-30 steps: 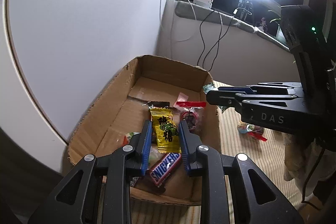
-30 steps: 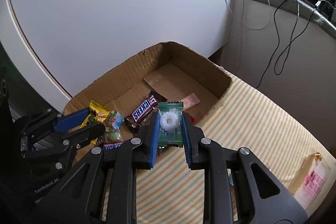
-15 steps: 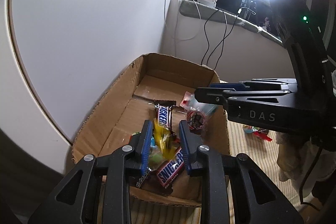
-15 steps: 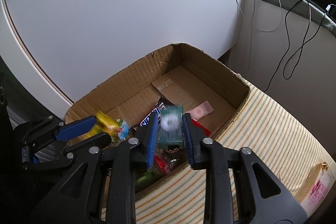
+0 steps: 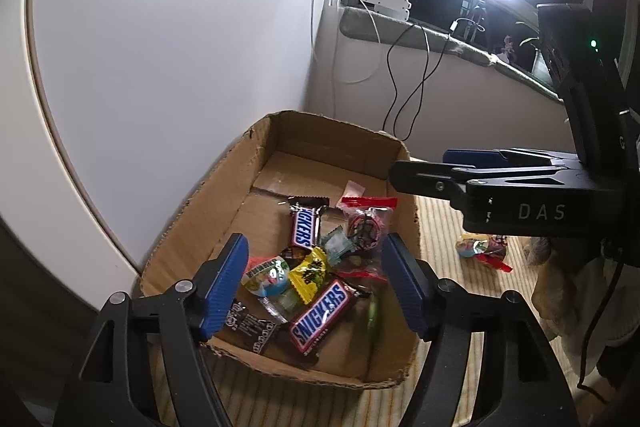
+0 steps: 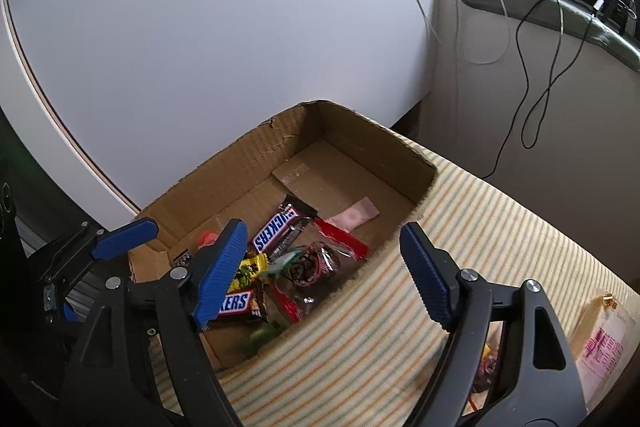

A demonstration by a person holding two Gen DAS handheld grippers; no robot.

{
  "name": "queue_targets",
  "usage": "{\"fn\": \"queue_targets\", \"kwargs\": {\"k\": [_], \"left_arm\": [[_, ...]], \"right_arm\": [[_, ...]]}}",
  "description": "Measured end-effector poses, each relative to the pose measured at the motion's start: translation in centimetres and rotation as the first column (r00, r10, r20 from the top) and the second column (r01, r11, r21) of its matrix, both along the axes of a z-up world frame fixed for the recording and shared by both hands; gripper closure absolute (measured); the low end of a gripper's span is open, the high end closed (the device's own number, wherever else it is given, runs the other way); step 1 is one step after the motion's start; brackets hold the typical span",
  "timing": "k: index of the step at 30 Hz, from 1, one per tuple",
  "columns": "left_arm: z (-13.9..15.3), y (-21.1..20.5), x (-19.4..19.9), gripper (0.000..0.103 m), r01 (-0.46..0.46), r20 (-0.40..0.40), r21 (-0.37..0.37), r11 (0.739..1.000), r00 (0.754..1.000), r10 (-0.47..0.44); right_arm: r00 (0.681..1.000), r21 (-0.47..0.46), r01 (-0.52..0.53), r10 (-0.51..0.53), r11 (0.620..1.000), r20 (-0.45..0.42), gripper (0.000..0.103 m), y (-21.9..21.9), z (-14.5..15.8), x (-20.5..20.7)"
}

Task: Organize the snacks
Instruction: 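Move both open grippers back over the two remaining candy bags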

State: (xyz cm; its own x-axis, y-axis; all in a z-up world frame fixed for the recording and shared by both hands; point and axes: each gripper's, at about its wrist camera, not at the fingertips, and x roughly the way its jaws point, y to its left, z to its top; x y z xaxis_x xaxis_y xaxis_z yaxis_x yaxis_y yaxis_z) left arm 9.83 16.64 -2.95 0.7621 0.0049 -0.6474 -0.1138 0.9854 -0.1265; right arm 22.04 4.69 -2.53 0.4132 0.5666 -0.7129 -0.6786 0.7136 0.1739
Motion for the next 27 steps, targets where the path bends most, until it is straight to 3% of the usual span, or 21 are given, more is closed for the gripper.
{"fn": "queue_targets", "kwargs": {"k": [8, 20, 27], "left_arm": [[0.4, -1.7, 0.0, 0.034, 0.028, 0.01, -0.005, 1.0, 1.0, -0.028], [0.5, -6.4, 0.7, 0.034, 0.13, 0.017, -0.027, 0.991, 0.991, -0.129], [-0.4, -9.9, 1.8, 0.034, 0.197, -0.008, -0.03, 0.98, 0.98, -0.197]], "right_arm": [[0.999, 0.018, 0.039, -0.039, 0.999, 0.005, 0.022, -4.0, 0.7, -0.1], [0.99, 0.038, 0.143, -0.143, 0.989, 0.001, 0.022, -14.2, 1.4, -0.2], [0.981, 0.06, 0.176, -0.17, 0.983, -0.092, 0.022, -17.7, -0.2, 0.0]]}}
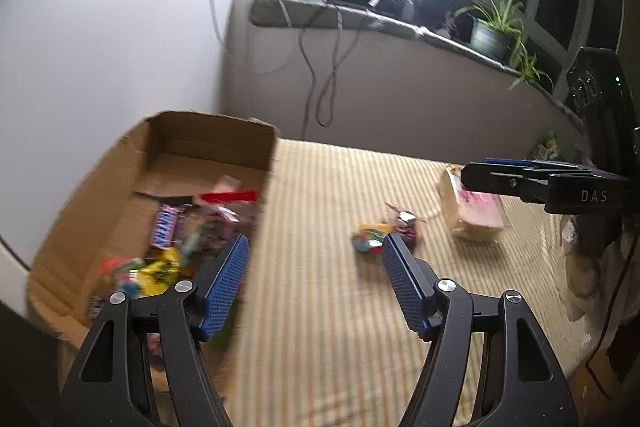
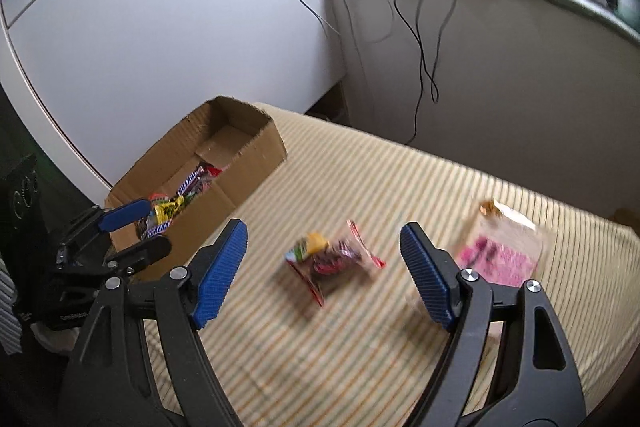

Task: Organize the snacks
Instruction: 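Move both open grippers back over the two remaining candy bags, then grasp the round yellow candy bag with the left gripper while the right grasps the red-wrapped bag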

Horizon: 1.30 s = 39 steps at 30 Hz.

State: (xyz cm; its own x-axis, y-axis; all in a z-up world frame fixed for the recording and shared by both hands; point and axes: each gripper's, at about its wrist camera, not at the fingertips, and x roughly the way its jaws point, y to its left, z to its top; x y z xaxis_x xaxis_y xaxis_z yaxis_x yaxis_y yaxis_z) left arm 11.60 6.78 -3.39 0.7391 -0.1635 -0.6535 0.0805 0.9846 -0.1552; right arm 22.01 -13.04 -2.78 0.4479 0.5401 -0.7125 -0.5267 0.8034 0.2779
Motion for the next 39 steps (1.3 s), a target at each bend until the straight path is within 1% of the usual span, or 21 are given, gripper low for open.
{"fn": "queue_targets", "kwargs": {"k": [4, 5, 6, 8, 10, 12, 14, 16, 21, 26, 28, 30, 34, 39], "left_arm": [[-0.9, -1.6, 0.8, 0.034, 0.038, -0.025, -0.003, 0.999, 0.999, -0.038], [-1.1, -1.9, 1.0, 0.035, 0.047, -0.029, -0.001, 0.999, 0.998, -0.047], [-1.3, -2.2, 1.2, 0.039, 0.055, -0.034, 0.001, 0.998, 0.998, -0.055], [-1.8, -2.7, 1.7, 0.043, 0.07, -0.051, -0.004, 0.998, 0.996, -0.07], [-2.3, -3.2, 2.1, 0.046, 0.086, -0.064, -0.008, 0.996, 0.994, -0.086], [-2.7, -3.6, 2.5, 0.052, 0.098, -0.076, -0.006, 0.995, 0.992, -0.098], [-3.2, -3.9, 3.0, 0.055, 0.106, -0.091, -0.006, 0.994, 0.99, -0.106], [-3.7, -4.0, 3.4, 0.058, 0.11, -0.105, -0.013, 0.994, 0.988, -0.111], [-4.5, -4.5, 4.2, 0.06, 0.118, -0.125, -0.022, 0.993, 0.985, -0.12], [-5.2, -5.1, 5.1, 0.06, 0.126, -0.138, -0.017, 0.992, 0.982, -0.128], [-5.4, -5.2, 5.5, 0.06, 0.129, -0.145, -0.014, 0.992, 0.981, -0.129], [-5.8, -5.3, 5.8, 0.06, 0.126, -0.152, -0.013, 0.992, 0.98, -0.126], [-6.3, -5.4, 6.5, 0.06, 0.131, -0.17, -0.018, 0.991, 0.977, -0.132], [-7.0, -5.6, 7.8, 0.06, 0.14, -0.202, -0.005, 0.99, 0.97, -0.138]], "right_arm": [[0.995, 0.041, 0.01, -0.006, 0.999, -0.102, 0.022, -0.5, -2.0, 0.7], [0.993, 0.047, 0.014, -0.008, 0.999, -0.12, 0.022, -0.5, -2.5, 0.8], [0.991, 0.053, 0.017, -0.01, 0.998, -0.137, 0.022, -0.5, -2.9, 1.0], [0.985, 0.059, 0.036, -0.026, 0.998, -0.172, 0.026, -0.2, -3.8, 1.4], [0.975, 0.082, 0.054, -0.035, 0.995, -0.219, 0.035, 0.0, -4.7, 1.9], [0.962, 0.105, 0.077, -0.046, 0.992, -0.268, 0.038, 0.2, -5.6, 2.5], [0.954, 0.109, 0.095, -0.06, 0.99, -0.292, 0.043, 0.6, -6.3, 2.8], [0.949, 0.103, 0.115, -0.078, 0.988, -0.306, 0.048, 0.7, -7.0, 3.1], [0.934, 0.109, 0.152, -0.107, 0.982, -0.34, 0.051, 1.2, -8.2, 3.8], [0.932, 0.074, 0.162, -0.128, 0.984, -0.339, 0.052, 1.8, -9.0, 4.1], [0.93, 0.057, 0.158, -0.129, 0.986, -0.343, 0.055, 2.2, -9.4, 4.2], [0.929, 0.055, 0.156, -0.128, 0.986, -0.347, 0.055, 2.2, -9.8, 4.2], [0.926, 0.065, 0.18, -0.146, 0.982, -0.347, 0.064, 1.5, -10.1, 4.0], [0.927, 0.074, 0.186, -0.151, 0.98, -0.343, 0.066, 1.2, -10.2, 3.7]]}}
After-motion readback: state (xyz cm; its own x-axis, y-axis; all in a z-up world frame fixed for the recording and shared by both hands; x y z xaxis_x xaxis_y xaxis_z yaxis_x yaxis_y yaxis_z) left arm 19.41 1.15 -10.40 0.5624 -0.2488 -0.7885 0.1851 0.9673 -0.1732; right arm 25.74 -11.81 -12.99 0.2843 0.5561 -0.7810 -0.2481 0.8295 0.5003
